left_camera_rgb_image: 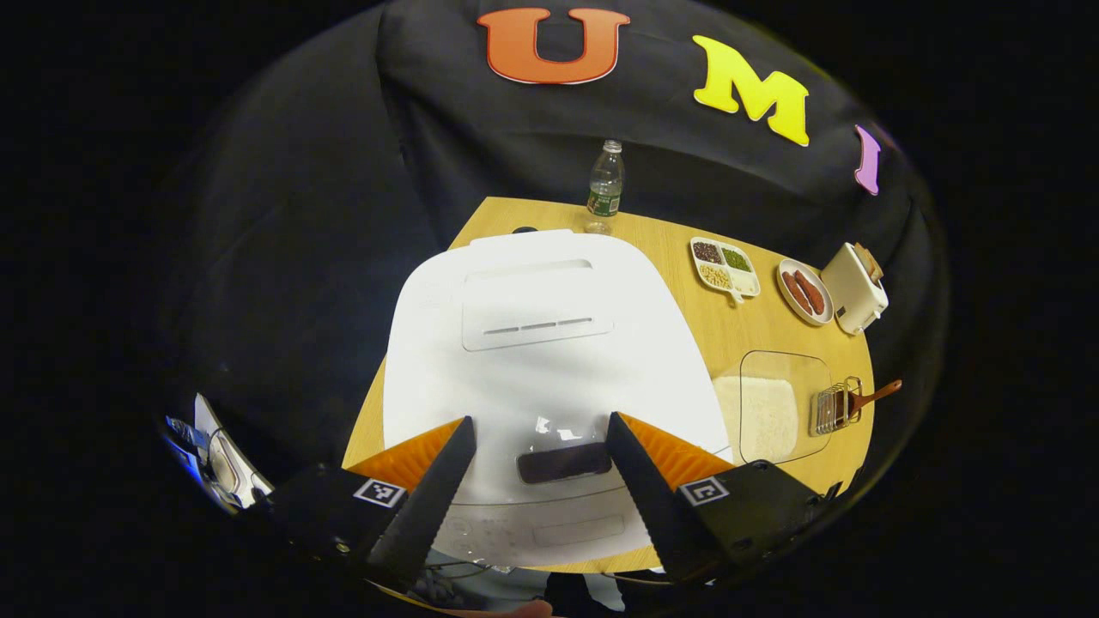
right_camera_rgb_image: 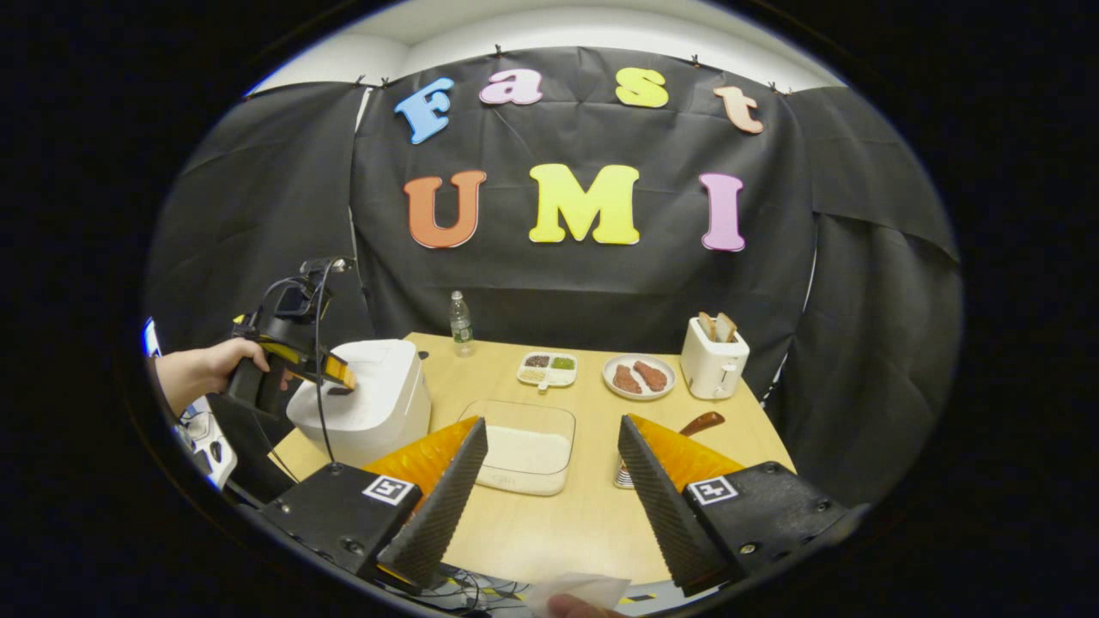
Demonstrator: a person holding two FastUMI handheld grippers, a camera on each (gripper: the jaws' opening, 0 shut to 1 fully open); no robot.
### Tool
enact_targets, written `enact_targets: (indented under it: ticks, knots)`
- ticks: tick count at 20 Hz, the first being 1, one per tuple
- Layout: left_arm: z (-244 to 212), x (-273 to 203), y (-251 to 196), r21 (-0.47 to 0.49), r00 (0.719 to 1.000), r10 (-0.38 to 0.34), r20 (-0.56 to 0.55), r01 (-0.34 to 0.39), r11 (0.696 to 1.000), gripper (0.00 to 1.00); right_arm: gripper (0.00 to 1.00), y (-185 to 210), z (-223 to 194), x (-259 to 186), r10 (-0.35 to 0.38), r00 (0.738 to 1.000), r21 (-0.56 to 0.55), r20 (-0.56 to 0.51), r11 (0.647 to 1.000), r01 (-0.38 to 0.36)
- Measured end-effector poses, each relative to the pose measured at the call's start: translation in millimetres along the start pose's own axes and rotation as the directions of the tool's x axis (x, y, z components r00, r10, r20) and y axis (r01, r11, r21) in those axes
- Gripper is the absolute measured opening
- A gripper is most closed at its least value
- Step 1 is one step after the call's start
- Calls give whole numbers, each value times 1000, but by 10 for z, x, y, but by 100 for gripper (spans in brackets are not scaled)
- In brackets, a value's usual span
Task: Close the left gripper, press the button to open the rice cooker; take a wooden spoon from the chopstick holder with the right hand, scoop a spoonful of rice and pour it into the rice cooker, then put the wooden spoon back into the chopstick holder.
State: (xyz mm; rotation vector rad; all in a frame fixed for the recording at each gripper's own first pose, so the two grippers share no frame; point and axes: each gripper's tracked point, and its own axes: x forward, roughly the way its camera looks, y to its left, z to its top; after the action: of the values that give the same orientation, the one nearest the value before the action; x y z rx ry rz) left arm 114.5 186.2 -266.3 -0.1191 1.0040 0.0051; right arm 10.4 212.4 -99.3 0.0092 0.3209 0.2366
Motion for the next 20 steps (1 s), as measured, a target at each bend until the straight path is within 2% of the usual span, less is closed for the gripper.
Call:
enact_targets:
  ticks: [2,4,7,9,10,13,17,20]
  knots:
    - [25,-1,10,-11,1000,-3,-12,3,1000,99,100,1,16,-2,-2,1000,3,3,1000,2]
    - [127,2,24,-17,999,15,39,-15,1000,97,100,-37,57,-13,-13,1000,2,17,1000,13]
    - [336,-56,60,20,979,61,194,-66,998,96,100,-142,89,-28,-50,998,-10,45,999,50]
    - [553,-239,31,20,944,55,324,-65,998,95,100,-179,100,-31,-64,996,0,59,998,64]
    - [720,-389,9,17,913,49,406,-61,998,95,100,-222,138,-35,-81,994,7,71,997,80]
    - [1127,-1065,-60,5,772,49,634,-67,998,96,100,-379,283,-53,-132,985,31,113,991,129]
    - [1268,-1890,-363,43,614,-3,789,-50,998,96,100,-589,507,-93,-183,973,44,142,983,179]
    - [1129,-2400,-614,68,547,-49,836,-13,998,96,100,-692,729,-170,-220,957,63,187,975,212]
